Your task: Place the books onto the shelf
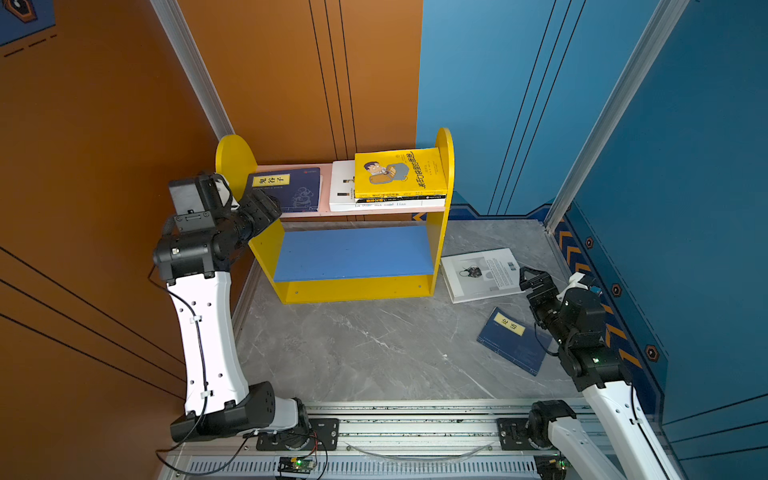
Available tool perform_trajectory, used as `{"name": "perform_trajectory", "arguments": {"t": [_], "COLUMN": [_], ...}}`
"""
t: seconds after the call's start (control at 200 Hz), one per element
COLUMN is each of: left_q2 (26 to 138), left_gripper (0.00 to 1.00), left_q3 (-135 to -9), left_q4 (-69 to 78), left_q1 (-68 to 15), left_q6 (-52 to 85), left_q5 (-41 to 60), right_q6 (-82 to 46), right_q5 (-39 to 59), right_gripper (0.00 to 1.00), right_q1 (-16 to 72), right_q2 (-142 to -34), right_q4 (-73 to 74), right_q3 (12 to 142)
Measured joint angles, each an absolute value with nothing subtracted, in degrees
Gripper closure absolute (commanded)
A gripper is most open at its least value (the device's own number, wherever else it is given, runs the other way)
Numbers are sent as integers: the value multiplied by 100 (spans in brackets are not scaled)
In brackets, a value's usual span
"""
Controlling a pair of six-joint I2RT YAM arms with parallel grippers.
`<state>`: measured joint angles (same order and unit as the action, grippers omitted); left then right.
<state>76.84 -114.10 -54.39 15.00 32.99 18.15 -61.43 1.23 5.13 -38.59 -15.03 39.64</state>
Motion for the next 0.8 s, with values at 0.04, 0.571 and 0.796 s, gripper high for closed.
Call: {"name": "perform_trajectory", "arguments": {"t": [0.04, 0.571, 0.796], "left_q2": [7441, 5822, 5129], "left_gripper": [8, 1, 2], "left_q3": [-11277, -8980, -7614], "left_q4": [-5207, -4038, -4051], "left_q1": [1531, 930, -1682], "left_q6": [3398, 4027, 4038], "left_q5": [1918, 2174, 779], "right_q6": [-6132, -5371, -4694], "right_q5": [123, 816, 1347], "right_gripper": [0, 0, 0], "right_q1": [508, -462, -1164], "right_q2": [-3863, -5170, -6700], "right_q4": [-1505, -1767, -2233], "right_q3": [3964, 4727, 5749]}}
